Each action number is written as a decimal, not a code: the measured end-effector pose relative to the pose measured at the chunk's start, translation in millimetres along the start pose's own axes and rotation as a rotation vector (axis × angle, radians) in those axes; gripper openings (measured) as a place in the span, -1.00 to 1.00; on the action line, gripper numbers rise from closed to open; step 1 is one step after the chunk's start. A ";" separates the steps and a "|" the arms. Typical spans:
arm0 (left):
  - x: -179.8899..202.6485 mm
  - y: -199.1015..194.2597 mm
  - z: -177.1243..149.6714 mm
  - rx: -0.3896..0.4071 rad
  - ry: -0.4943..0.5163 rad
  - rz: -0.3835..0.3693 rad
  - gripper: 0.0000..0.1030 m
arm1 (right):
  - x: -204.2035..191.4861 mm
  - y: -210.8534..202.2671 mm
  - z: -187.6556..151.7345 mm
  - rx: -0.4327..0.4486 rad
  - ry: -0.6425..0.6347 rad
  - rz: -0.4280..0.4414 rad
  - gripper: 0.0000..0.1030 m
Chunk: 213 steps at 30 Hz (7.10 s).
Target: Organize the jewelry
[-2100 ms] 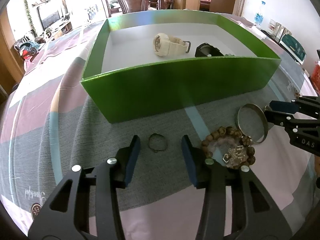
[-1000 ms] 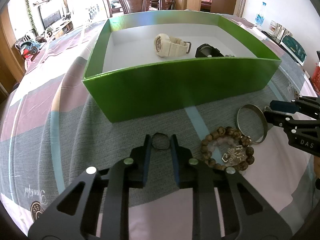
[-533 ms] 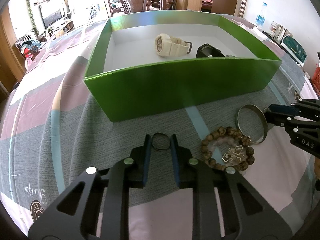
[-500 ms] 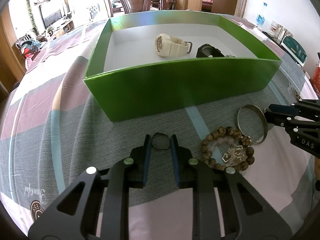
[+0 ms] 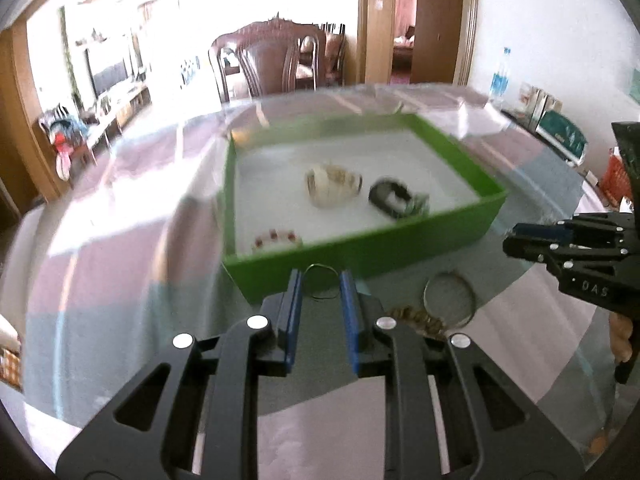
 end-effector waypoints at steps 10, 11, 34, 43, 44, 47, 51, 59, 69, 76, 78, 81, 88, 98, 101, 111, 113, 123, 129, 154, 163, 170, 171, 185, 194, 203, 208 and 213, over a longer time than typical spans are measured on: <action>-49.4 3.6 53.4 0.074 -0.117 0.125 -0.62 | -17.6 -16.0 77.3 0.219 -0.038 -0.053 -0.58; -52.2 15.2 54.2 0.048 -0.130 0.127 -0.62 | -16.6 -7.8 79.7 0.213 -0.032 -0.064 -0.58; -4.8 31.9 16.8 -0.060 -0.006 0.011 -0.24 | -20.5 5.4 19.1 0.016 -0.013 0.034 -0.04; 40.1 64.4 -24.6 -0.188 0.099 -0.104 -0.47 | -16.1 49.8 -21.5 -0.062 -0.039 -0.052 -0.04; 40.7 66.8 -26.8 -0.197 0.096 -0.119 -0.47 | -13.4 51.2 -21.0 -0.065 -0.027 -0.051 -0.04; 42.1 71.2 -30.7 -0.202 0.095 -0.138 -0.50 | -8.6 52.5 -20.8 -0.064 -0.013 -0.054 -0.04; 41.4 68.0 -33.3 -0.195 0.089 -0.151 -0.59 | -8.9 50.1 -23.6 -0.059 -0.031 -0.043 -0.04; 43.4 70.5 -39.0 -0.192 0.086 -0.203 -0.58 | -8.3 61.2 -31.6 -0.090 -0.050 -0.067 -0.04; 51.3 70.7 -41.5 -0.200 0.087 -0.201 -0.84 | -7.7 63.0 -34.7 -0.103 -0.058 -0.069 -0.04; 44.4 32.3 -22.9 -0.027 0.047 -0.281 -0.85 | -7.6 62.0 -32.9 -0.093 -0.055 -0.067 -0.04; 39.4 21.4 -18.3 0.023 0.029 -0.305 -0.85 | -8.3 62.8 -33.7 -0.096 -0.059 -0.068 -0.04; 32.4 14.9 -13.2 0.056 0.008 -0.291 -0.84 | -8.9 64.3 -34.2 -0.101 -0.063 -0.070 -0.04; 26.2 1.8 -10.6 0.105 -0.002 -0.326 -0.84 | -10.0 64.2 -35.4 -0.102 -0.064 -0.069 -0.04; 35.9 -24.8 -0.2 0.223 0.025 -0.399 -0.84 | -9.8 65.6 -36.6 -0.106 -0.062 -0.076 -0.04; 37.3 -9.5 -4.5 0.161 0.026 -0.394 -0.84 | -9.5 64.6 -35.9 -0.104 -0.059 -0.075 -0.04; 15.4 47.6 -27.1 -0.115 -0.021 -0.149 -0.55 | -19.6 56.9 -35.6 -0.105 -0.069 0.030 -0.04; 9.8 57.4 -32.6 -0.160 -0.036 -0.135 -0.54 | -25.3 55.9 -38.1 -0.096 -0.098 0.024 -0.04; 28.1 60.2 -39.3 -0.178 0.051 -0.227 -0.41 | -18.9 67.3 -38.6 -0.109 -0.081 -0.048 -0.04; 38.2 55.7 -39.9 -0.165 0.069 -0.263 -0.30 | -19.2 69.0 -39.6 -0.107 -0.090 -0.054 -0.04; 30.7 66.4 -36.9 -0.155 -0.035 -0.213 -0.08 | -10.6 64.2 -36.5 -0.077 -0.077 -0.072 -0.82; 29.0 68.9 -37.3 -0.151 -0.050 -0.193 -0.42 | -22.6 60.2 -44.7 -0.128 -0.142 -0.041 -0.85; 29.9 78.2 -40.3 -0.166 -0.051 -0.168 -0.43 | -21.4 64.0 -41.3 -0.082 -0.129 -0.062 -0.32; 29.7 79.7 -40.8 -0.168 -0.054 -0.166 -0.43 | -19.9 65.5 -40.0 -0.075 -0.116 -0.057 -0.30; 18.4 84.2 -42.6 -0.169 -0.084 -0.094 -0.69 | -22.7 64.1 -43.5 -0.075 -0.123 -0.067 -0.91; 19.2 86.1 -41.0 -0.171 -0.070 -0.062 -0.67 | -23.8 60.5 -48.3 -0.111 -0.124 -0.066 -0.90; 21.0 85.2 -42.9 -0.158 -0.054 -0.064 -0.59 | -18.4 65.8 -42.0 -0.075 -0.094 -0.051 -0.40; 20.8 84.9 -43.2 -0.159 -0.057 -0.068 -0.72 | -22.3 63.8 -44.5 -0.080 -0.109 -0.031 -0.79; 20.5 84.7 -43.4 -0.159 -0.057 -0.067 -0.72 | -28.1 62.8 -47.7 -0.088 -0.137 -0.032 -0.91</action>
Point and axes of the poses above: each gripper's, at about its wrist camera, not at the fingertips, and y roughly the way its jaws point, x to its right, z to its top, the point moved 4 cm from there along y, roughly the way its jaws point, and after that the axes turned 14 degrees about y, right-handed, at the moved point
